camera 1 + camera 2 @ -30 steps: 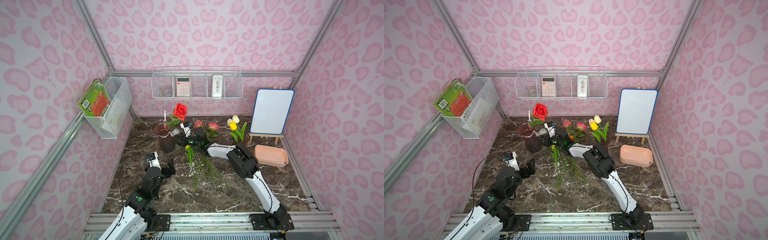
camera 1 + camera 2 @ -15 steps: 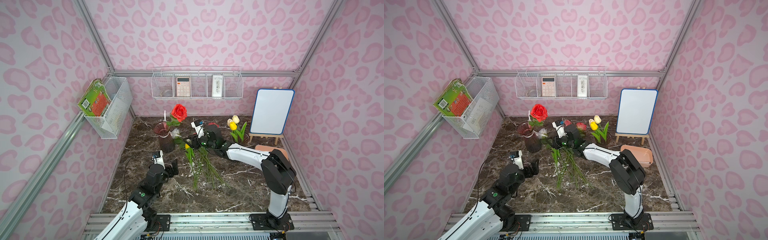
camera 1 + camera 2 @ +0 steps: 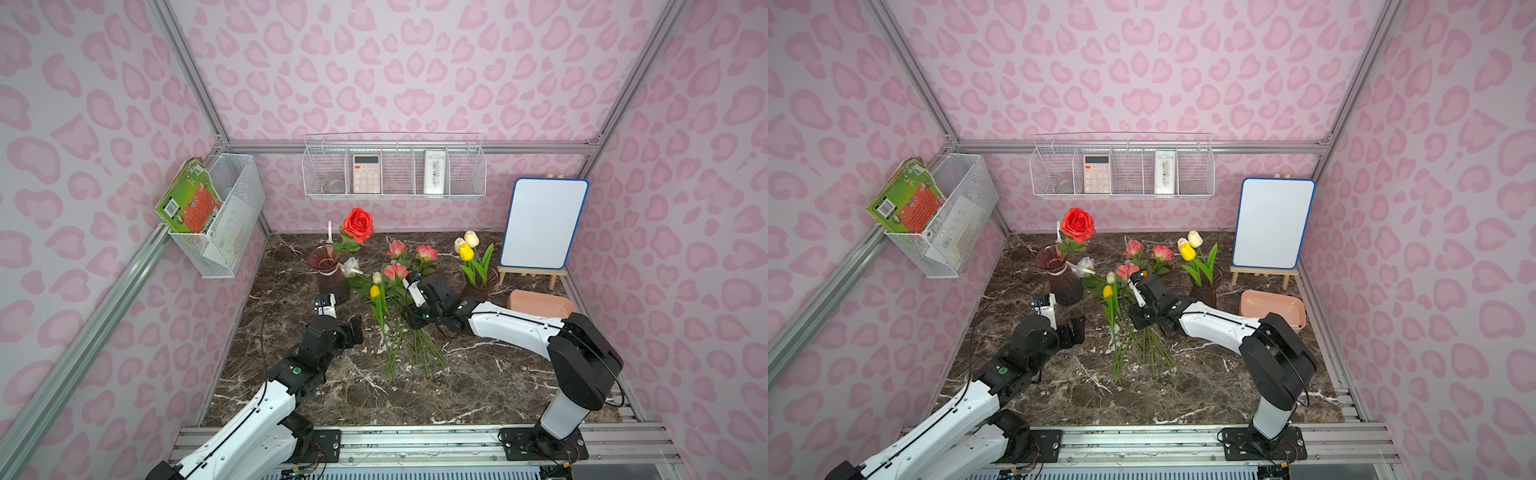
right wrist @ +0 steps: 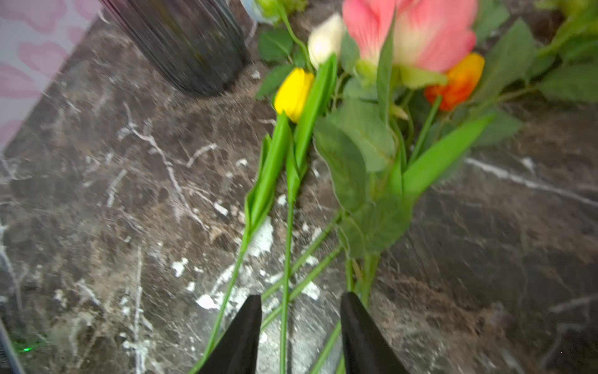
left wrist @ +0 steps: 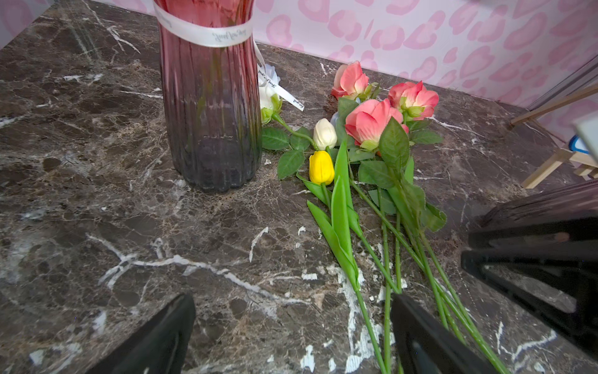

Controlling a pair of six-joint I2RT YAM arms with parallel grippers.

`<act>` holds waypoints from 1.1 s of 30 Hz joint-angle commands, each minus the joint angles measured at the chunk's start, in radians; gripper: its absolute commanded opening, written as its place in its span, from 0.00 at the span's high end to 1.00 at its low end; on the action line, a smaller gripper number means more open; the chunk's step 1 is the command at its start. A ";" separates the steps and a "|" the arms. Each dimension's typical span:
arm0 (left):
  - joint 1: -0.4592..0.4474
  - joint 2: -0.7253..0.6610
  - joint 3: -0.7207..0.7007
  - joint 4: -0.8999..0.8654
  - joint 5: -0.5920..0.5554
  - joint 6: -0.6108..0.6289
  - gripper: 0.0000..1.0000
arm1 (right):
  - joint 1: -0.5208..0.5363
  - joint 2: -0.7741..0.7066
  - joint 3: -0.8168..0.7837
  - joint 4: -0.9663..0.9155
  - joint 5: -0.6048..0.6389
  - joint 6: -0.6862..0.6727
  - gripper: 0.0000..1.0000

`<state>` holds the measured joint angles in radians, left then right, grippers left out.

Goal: Arrange the flowers in different vases according to their variety
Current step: Pick up the flower at the center of the board.

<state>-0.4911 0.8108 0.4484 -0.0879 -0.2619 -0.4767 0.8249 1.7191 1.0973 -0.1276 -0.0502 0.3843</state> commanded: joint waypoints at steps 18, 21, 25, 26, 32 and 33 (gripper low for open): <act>0.000 -0.084 -0.027 -0.009 -0.033 -0.005 0.02 | -0.052 0.134 0.028 -0.066 0.021 -0.034 0.72; 0.000 -0.087 -0.028 -0.010 -0.038 -0.005 0.02 | -0.052 0.137 0.028 -0.059 0.017 -0.034 0.72; 0.000 -0.099 -0.029 -0.021 -0.054 -0.011 0.01 | -0.056 0.147 0.027 -0.055 0.016 -0.035 0.74; 0.000 -0.104 -0.030 -0.025 -0.061 -0.014 0.01 | -0.056 0.149 0.026 -0.054 0.016 -0.035 0.74; 0.002 -0.168 -0.050 -0.055 -0.122 -0.066 0.01 | -0.058 0.164 0.027 -0.048 0.019 -0.033 0.80; 0.002 -0.174 -0.055 -0.053 -0.124 -0.066 0.02 | -0.058 0.164 0.029 -0.049 0.021 -0.033 0.83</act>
<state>-0.4908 0.6537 0.4011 -0.1303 -0.3538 -0.5224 0.7662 1.8801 1.1179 -0.1883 -0.0322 0.3546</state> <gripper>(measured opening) 0.985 0.191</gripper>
